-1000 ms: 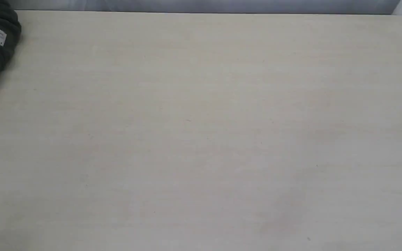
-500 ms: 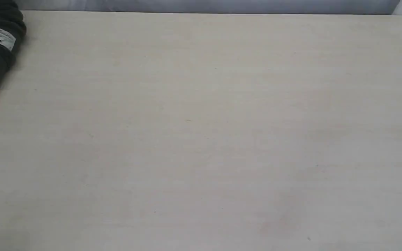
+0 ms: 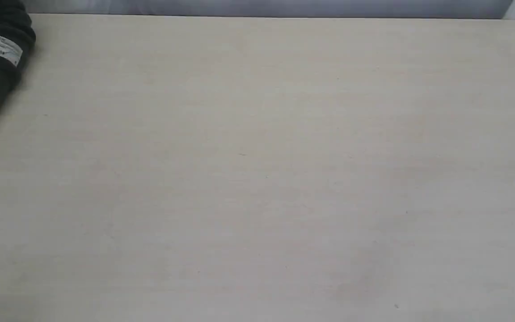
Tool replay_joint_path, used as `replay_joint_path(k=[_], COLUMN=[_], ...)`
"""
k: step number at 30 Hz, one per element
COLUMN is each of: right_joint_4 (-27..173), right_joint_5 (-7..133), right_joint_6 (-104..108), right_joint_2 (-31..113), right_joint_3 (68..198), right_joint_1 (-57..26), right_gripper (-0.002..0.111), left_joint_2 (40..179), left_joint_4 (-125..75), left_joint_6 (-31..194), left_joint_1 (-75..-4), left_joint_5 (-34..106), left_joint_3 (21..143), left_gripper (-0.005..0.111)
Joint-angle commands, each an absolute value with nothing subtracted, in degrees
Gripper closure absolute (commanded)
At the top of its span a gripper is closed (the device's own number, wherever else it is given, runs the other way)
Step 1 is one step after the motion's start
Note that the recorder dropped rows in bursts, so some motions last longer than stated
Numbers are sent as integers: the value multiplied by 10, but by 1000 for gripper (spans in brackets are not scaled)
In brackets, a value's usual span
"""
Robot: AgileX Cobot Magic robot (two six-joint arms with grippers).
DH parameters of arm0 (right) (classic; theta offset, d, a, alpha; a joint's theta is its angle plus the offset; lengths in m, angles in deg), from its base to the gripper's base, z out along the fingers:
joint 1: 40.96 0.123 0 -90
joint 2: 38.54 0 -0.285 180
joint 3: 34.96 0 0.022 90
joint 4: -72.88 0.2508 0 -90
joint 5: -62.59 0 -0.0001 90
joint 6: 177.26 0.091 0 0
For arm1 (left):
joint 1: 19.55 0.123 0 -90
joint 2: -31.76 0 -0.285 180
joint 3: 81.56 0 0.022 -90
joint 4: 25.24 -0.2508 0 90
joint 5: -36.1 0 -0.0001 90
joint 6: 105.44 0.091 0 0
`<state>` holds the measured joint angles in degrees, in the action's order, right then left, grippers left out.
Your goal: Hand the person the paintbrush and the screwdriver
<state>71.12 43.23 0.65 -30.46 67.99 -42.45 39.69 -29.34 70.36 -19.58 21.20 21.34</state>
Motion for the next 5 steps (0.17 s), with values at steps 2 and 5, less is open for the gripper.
replay_joint_path(k=[2, 5], right_joint_4=[712, 712], right_joint_5=[431, 431], right_joint_6=[6, 6], right_joint_2=[-308, -308], right_joint_3=[678, 678], right_joint_1=[-429, -429], right_gripper=[104, 104], left_joint_2=[395, 395], left_joint_4=[-291, -291], left_joint_6=[702, 702], left_joint_1=[-200, -200], left_joint_5=[218, 218], left_joint_3=[212, 212], left_gripper=[107, 107])
